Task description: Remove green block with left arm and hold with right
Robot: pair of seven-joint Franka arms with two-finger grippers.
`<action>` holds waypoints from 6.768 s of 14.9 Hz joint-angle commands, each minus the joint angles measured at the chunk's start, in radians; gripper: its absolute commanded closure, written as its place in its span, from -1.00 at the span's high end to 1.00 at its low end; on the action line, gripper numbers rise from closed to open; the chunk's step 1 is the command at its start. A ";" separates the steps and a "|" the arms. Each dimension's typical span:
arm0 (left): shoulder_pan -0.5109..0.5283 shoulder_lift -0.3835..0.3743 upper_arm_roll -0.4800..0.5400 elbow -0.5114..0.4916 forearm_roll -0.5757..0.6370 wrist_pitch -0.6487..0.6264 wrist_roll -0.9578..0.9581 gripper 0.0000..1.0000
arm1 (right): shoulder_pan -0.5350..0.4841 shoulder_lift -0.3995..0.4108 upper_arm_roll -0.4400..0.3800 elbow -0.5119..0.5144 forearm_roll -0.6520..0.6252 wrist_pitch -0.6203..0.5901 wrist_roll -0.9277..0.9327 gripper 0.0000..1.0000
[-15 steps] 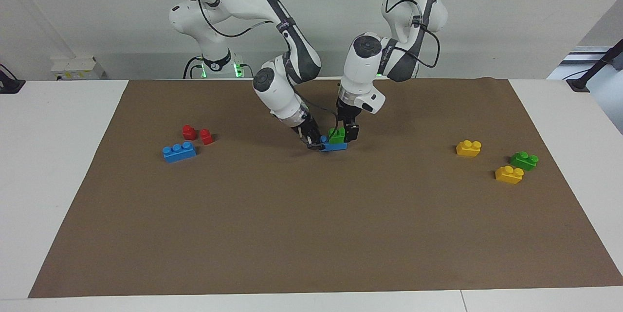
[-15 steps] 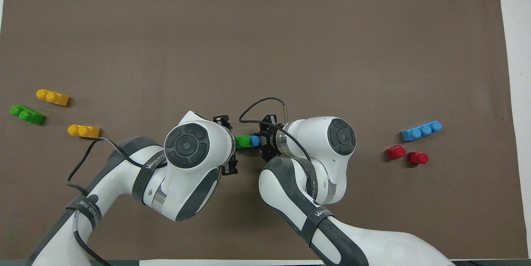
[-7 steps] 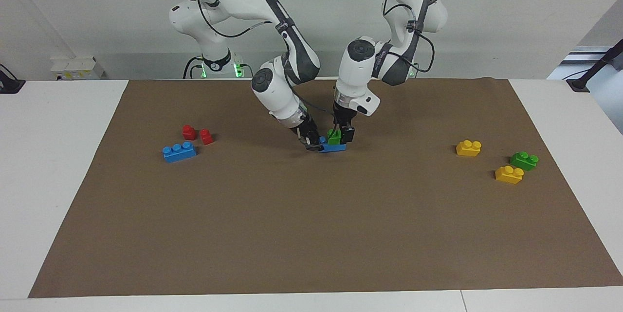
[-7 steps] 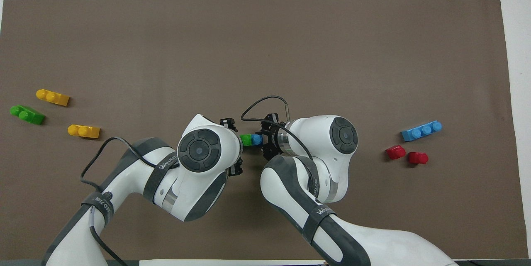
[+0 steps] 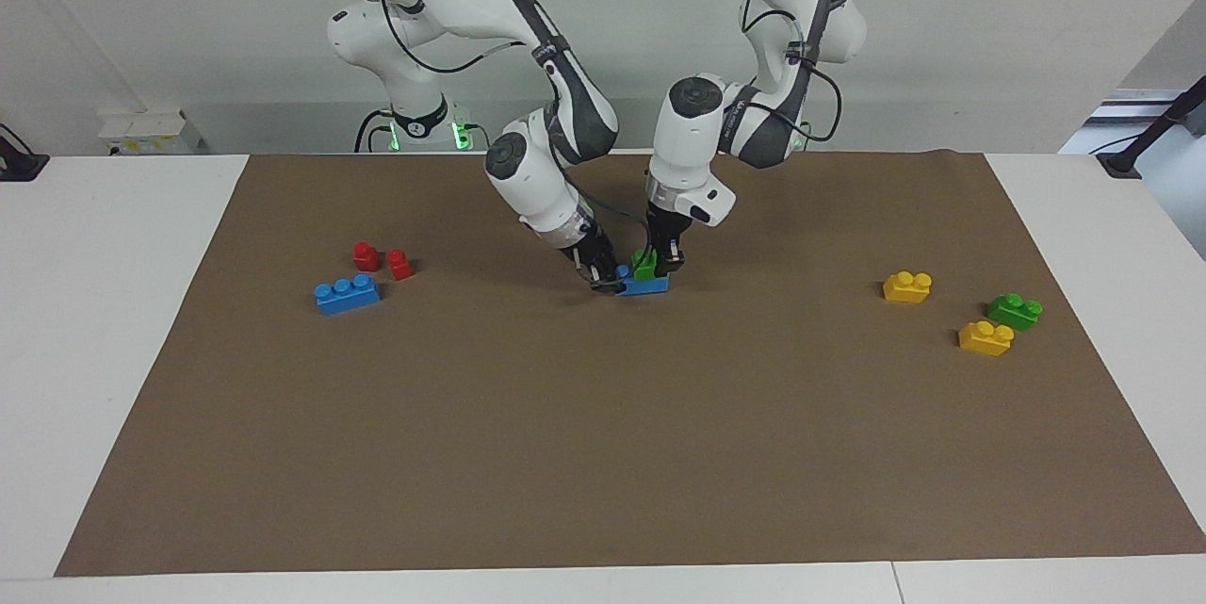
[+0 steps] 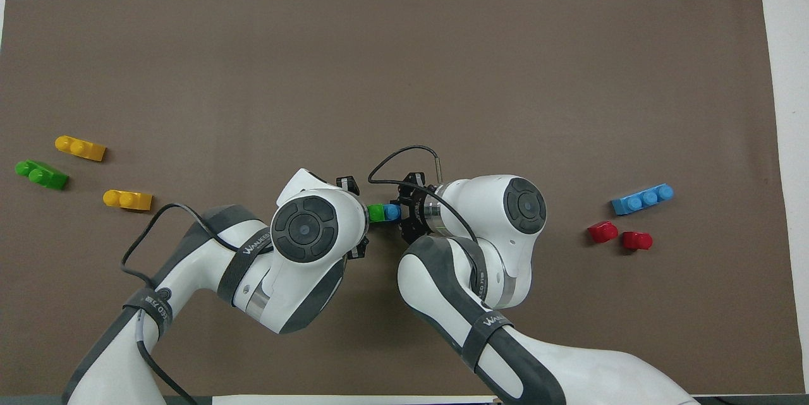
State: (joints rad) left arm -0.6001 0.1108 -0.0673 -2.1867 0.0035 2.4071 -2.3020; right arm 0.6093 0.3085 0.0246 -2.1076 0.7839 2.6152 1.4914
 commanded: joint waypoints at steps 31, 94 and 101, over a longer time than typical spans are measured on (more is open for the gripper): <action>0.634 -0.039 0.011 0.120 0.007 -0.140 1.071 -1.00 | -0.763 0.032 -0.012 0.308 -0.314 -0.686 -0.407 -1.00; 0.711 -0.186 0.015 0.568 -0.083 -0.944 2.420 1.00 | -0.697 -0.324 0.024 0.492 -0.815 -1.037 -1.514 1.00; 0.695 -0.181 0.007 0.578 -0.008 -0.933 2.412 1.00 | -0.700 -0.325 0.024 0.491 -0.815 -1.038 -1.517 1.00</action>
State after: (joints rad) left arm 0.0996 -0.0866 -0.0566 -1.6419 -0.0411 1.4911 0.0946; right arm -0.0808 -0.0071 0.0416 -1.6048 -0.0043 1.5859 0.0011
